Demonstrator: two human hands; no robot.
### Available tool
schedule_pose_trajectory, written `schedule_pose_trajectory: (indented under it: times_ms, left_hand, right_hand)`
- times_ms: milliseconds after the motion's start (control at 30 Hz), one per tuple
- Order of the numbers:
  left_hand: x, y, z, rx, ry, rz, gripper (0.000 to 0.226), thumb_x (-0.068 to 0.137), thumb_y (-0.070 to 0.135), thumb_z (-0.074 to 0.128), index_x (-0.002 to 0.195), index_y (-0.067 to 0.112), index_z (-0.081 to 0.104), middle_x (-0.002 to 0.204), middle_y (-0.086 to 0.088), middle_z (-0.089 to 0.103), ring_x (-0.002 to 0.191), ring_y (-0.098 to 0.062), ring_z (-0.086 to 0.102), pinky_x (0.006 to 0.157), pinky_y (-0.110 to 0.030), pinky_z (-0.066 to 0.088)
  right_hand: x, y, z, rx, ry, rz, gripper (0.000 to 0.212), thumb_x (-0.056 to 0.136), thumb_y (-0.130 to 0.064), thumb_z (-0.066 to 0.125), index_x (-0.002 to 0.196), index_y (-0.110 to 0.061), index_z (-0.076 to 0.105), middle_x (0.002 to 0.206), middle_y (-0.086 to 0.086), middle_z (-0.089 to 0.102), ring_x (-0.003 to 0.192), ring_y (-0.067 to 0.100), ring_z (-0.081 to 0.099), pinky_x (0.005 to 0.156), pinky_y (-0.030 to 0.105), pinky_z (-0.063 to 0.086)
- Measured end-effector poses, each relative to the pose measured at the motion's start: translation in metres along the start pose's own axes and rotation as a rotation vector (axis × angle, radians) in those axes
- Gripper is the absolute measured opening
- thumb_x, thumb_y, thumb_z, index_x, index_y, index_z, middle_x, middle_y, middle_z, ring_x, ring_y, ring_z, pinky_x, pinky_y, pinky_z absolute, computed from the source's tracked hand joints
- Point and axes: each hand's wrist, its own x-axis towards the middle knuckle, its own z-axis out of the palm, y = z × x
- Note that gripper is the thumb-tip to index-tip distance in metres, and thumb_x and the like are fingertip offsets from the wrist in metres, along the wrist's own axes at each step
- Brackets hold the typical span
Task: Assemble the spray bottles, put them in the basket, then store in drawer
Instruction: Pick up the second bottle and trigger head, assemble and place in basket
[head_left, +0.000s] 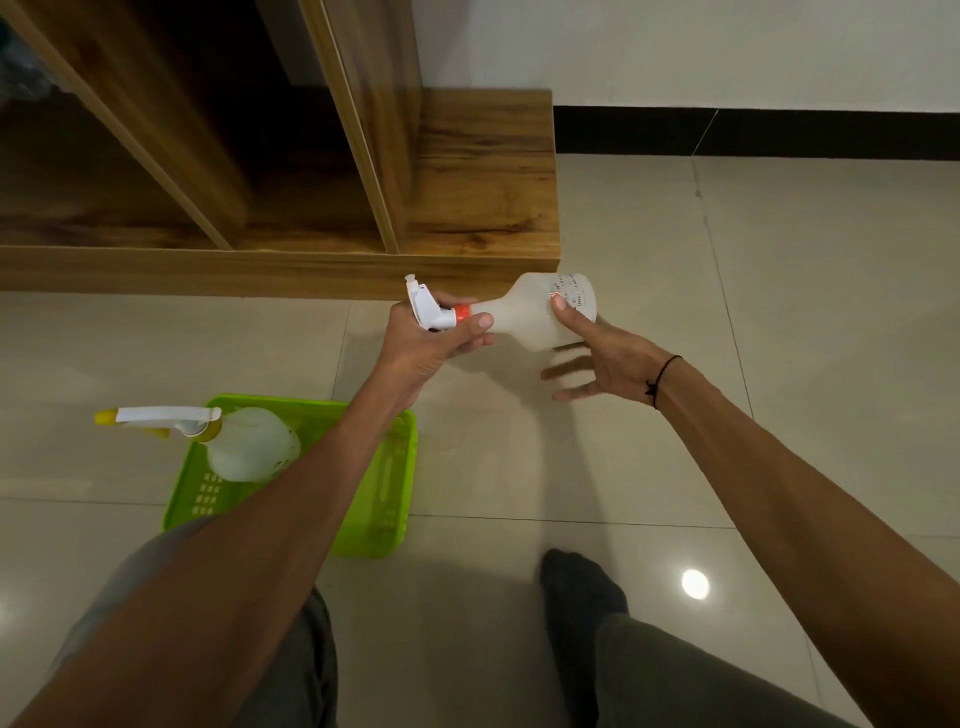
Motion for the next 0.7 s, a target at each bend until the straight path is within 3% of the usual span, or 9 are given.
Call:
schedule_pose_trajectory:
  times_ms: [67,133,267,367,467,533,567,633,700]
  left_hand:
    - [-0.001,-0.001,0.002,-0.014,0.009,-0.006,0.026,0.073,0.017,0.1,0.094,0.017,0.084,0.102,-0.018,0.084,0.089,-0.04,0.083,0.076,-0.03,0.067]
    - [-0.002,-0.001,0.003,-0.039,0.028,-0.015,0.026,0.079,0.011,0.095,0.1,0.011,0.081,0.101,-0.019,0.084,0.087,-0.038,0.084,0.074,-0.027,0.066]
    - [-0.004,0.003,0.006,0.003,-0.025,-0.012,0.033,0.079,0.02,0.095,0.104,0.012,0.076,0.095,-0.02,0.083,0.08,-0.034,0.084,0.067,-0.025,0.065]
    - [-0.004,0.005,0.007,0.026,-0.053,-0.007,0.045,0.07,0.036,0.101,0.103,0.017,0.076,0.09,-0.022,0.083,0.078,-0.034,0.084,0.063,-0.024,0.064]
    - [0.0,0.007,0.003,0.002,-0.044,-0.016,0.055,0.063,0.046,0.101,0.103,0.016,0.077,0.092,-0.022,0.083,0.079,-0.031,0.084,0.064,-0.024,0.063]
    - [0.002,0.008,0.0,-0.021,-0.039,-0.012,0.056,0.061,0.049,0.101,0.101,0.017,0.078,0.09,-0.02,0.083,0.077,-0.029,0.084,0.063,-0.023,0.063]
    - [0.003,0.009,0.0,-0.023,-0.045,-0.011,0.055,0.061,0.05,0.1,0.1,0.017,0.078,0.088,-0.02,0.082,0.076,-0.029,0.084,0.062,-0.022,0.062]
    - [0.003,0.01,-0.003,-0.016,-0.067,-0.017,0.054,0.063,0.051,0.1,0.099,0.018,0.077,0.084,-0.022,0.081,0.074,-0.03,0.083,0.059,-0.022,0.061]
    - [0.003,0.01,-0.005,0.004,-0.111,-0.02,0.053,0.067,0.051,0.098,0.104,0.018,0.08,0.085,-0.025,0.081,0.073,-0.029,0.083,0.06,-0.022,0.062]
  right_hand:
    - [0.001,0.003,0.004,0.034,0.071,-0.298,0.075,0.08,-0.066,0.08,0.143,-0.047,0.044,0.143,-0.003,0.058,0.124,0.025,0.069,0.091,0.053,0.064]
    - [0.003,0.001,0.008,0.013,0.116,-0.489,0.061,0.089,-0.053,0.076,0.141,-0.044,0.046,0.138,-0.006,0.056,0.124,0.023,0.066,0.084,0.049,0.066]
    - [-0.001,-0.014,0.012,-0.17,0.237,-0.322,0.071,0.081,-0.082,0.056,0.13,-0.03,0.053,0.126,0.008,0.068,0.096,0.026,0.075,0.061,0.038,0.064]
    - [-0.005,-0.019,-0.002,-0.075,-0.013,-0.146,0.081,0.082,-0.084,0.053,0.141,-0.028,0.055,0.129,0.013,0.069,0.099,0.026,0.075,0.074,0.044,0.065]
    - [-0.008,-0.022,-0.015,0.175,-0.243,-0.263,0.074,0.087,-0.041,0.08,0.151,-0.024,0.047,0.142,0.008,0.06,0.125,0.029,0.066,0.099,0.054,0.059]
    - [-0.007,-0.026,-0.015,0.139,-0.265,-0.323,0.075,0.089,-0.013,0.075,0.155,-0.024,0.04,0.144,0.007,0.058,0.128,0.029,0.065,0.099,0.052,0.059]
    - [-0.007,-0.028,-0.014,0.058,-0.26,-0.32,0.072,0.091,-0.014,0.071,0.155,-0.021,0.04,0.139,0.008,0.061,0.12,0.028,0.068,0.092,0.046,0.063]
    - [-0.009,-0.032,-0.01,-0.142,-0.216,-0.255,0.063,0.096,-0.047,0.06,0.149,-0.015,0.049,0.115,0.014,0.071,0.086,0.026,0.074,0.063,0.029,0.061]
    - [-0.01,-0.034,-0.01,-0.275,-0.182,-0.124,0.094,0.092,-0.082,0.026,0.131,-0.005,0.063,0.088,0.022,0.071,0.054,0.021,0.065,0.042,0.022,0.045]
